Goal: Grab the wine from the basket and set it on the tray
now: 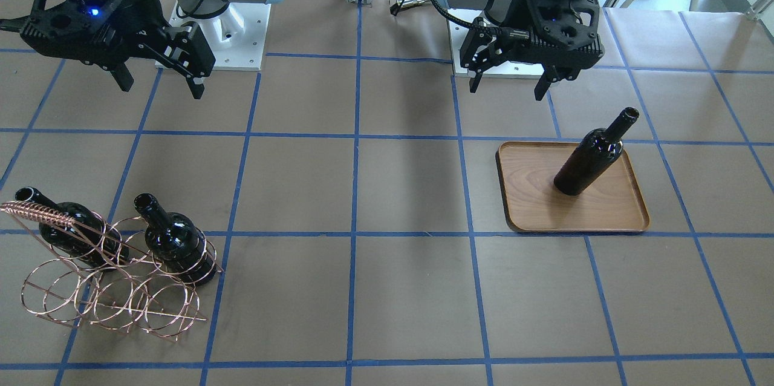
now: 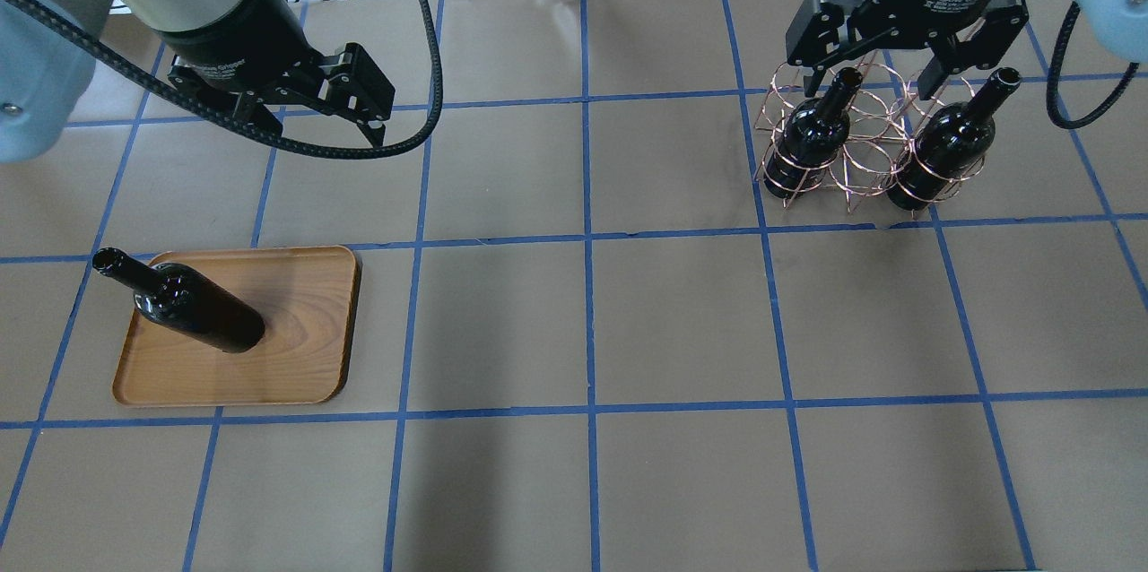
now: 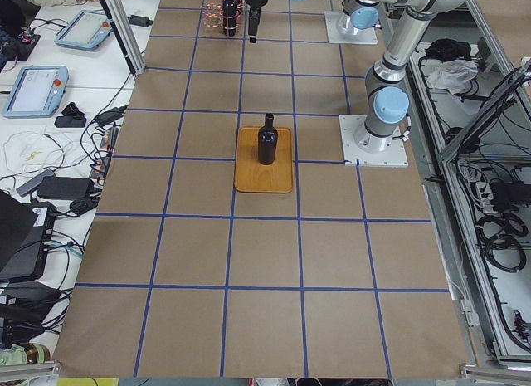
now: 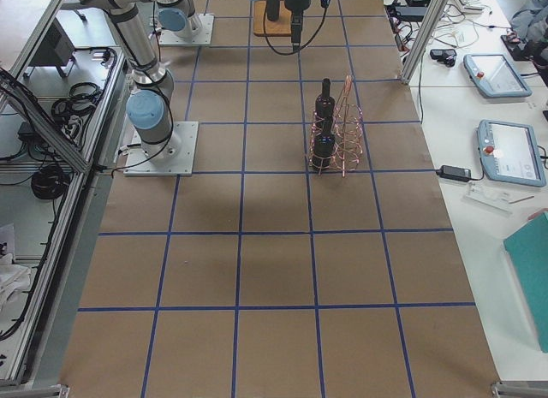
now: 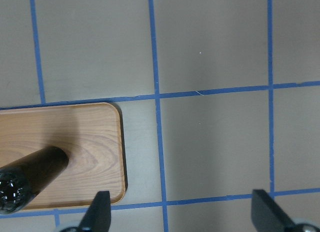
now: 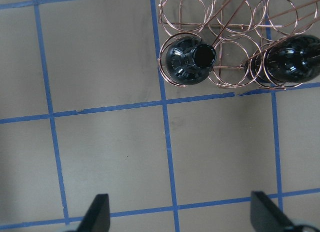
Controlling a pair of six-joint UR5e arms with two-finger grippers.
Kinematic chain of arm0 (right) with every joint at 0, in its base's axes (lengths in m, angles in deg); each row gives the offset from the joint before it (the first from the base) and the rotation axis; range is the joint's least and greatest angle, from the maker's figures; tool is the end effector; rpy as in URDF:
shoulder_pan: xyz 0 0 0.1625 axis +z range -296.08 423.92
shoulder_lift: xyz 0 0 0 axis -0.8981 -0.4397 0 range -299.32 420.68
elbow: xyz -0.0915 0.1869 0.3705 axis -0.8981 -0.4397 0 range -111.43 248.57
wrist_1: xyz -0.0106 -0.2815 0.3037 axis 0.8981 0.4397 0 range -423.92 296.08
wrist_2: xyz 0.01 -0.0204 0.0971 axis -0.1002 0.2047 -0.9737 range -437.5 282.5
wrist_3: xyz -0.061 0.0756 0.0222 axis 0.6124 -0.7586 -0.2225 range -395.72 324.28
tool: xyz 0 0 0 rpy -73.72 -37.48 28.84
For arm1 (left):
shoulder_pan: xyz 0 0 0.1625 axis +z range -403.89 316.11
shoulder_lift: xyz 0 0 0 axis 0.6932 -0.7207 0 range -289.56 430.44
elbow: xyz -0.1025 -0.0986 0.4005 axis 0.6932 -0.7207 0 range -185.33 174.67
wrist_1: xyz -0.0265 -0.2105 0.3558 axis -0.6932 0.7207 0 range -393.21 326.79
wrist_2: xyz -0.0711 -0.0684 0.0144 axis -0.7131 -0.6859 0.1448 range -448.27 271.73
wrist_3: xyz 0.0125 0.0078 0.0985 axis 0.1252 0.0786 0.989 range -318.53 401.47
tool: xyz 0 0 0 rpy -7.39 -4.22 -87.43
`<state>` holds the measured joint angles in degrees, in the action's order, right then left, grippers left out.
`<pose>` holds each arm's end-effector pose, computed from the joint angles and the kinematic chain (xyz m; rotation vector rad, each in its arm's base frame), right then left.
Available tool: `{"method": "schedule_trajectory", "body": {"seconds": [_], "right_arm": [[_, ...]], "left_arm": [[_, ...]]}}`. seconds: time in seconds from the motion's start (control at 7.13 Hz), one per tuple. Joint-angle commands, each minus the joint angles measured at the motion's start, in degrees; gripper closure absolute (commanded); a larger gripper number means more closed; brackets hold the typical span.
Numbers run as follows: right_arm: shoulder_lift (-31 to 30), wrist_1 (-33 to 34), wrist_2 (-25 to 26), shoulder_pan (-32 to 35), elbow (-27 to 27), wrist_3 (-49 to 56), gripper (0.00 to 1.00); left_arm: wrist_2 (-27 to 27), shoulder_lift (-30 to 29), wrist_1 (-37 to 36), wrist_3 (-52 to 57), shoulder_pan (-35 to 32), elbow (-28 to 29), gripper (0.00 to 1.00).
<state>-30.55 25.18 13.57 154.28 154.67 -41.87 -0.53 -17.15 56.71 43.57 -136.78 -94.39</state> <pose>0.1345 -0.4875 0.5304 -0.1588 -3.1210 0.1170 -0.1613 -0.4717 0.5166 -0.1371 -3.0975 0.0922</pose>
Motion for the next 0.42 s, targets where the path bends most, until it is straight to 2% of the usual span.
{"method": "schedule_trajectory", "body": {"seconds": [0.0, 0.28], "right_arm": [[-0.09, 0.02, -0.01, -0.02, 0.03, 0.00, 0.00], [0.17, 0.11, -0.19, 0.07, 0.38, -0.17, 0.00]], "left_arm": [[-0.20, 0.58, 0.78, 0.27, -0.18, -0.49, 0.00], [-0.20, 0.66, 1.30, 0.71, -0.09, -1.11, 0.00]]}}
